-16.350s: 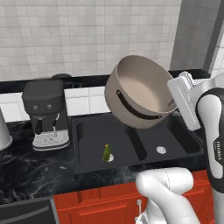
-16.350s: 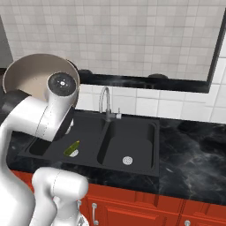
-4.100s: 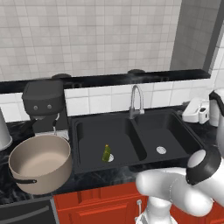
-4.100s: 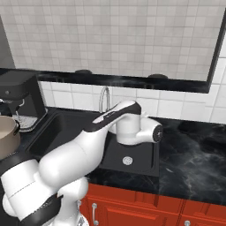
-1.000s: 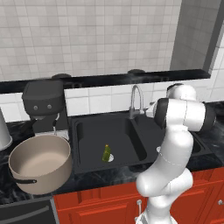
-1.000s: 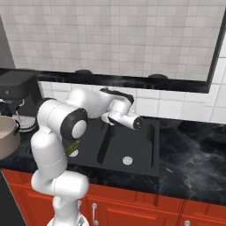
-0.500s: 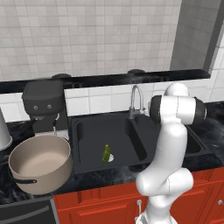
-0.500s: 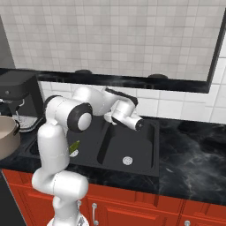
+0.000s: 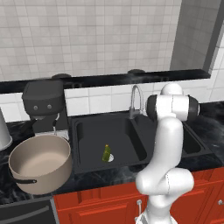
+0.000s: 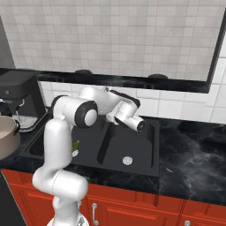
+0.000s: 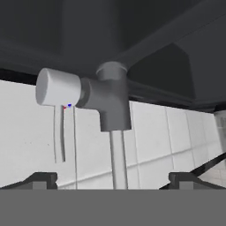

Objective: Dump the cucumber from the pot into the sink. Then turn on the water and wash the cucumber. Then turn off the water and put the cucumber back in the pot.

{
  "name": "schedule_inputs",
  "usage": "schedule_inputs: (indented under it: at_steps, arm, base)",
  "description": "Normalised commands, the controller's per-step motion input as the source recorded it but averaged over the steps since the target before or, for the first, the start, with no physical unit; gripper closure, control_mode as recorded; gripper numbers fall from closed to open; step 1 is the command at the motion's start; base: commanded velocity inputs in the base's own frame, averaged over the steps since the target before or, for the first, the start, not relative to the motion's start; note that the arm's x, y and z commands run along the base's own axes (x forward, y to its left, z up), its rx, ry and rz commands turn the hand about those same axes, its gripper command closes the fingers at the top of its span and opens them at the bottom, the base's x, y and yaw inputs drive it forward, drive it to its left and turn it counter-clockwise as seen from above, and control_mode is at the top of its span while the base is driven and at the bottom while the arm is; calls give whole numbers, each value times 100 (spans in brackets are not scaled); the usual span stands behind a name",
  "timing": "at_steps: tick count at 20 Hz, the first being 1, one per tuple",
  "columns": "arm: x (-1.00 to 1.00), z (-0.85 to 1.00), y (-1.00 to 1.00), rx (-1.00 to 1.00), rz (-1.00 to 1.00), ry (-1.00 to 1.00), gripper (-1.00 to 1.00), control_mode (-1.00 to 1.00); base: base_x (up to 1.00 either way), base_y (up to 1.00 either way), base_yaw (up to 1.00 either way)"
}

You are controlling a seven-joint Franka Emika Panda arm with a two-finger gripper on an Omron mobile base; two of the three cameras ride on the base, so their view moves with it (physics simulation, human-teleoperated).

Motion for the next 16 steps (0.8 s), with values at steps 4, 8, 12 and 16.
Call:
schedule_inputs:
  at_steps: [4, 8, 12, 16]
  arm:
    - [33, -13, 0, 1, -2, 0, -100, -100]
    - [33, -11, 0, 1, -2, 0, -100, -100]
    - [31, -10, 0, 1, -2, 0, -100, -100]
    - [33, -13, 0, 0, -2, 0, -100, -100]
  base:
    - [0, 0, 0]
    - [0, 0, 0]
    - [0, 0, 0]
    - [0, 0, 0]
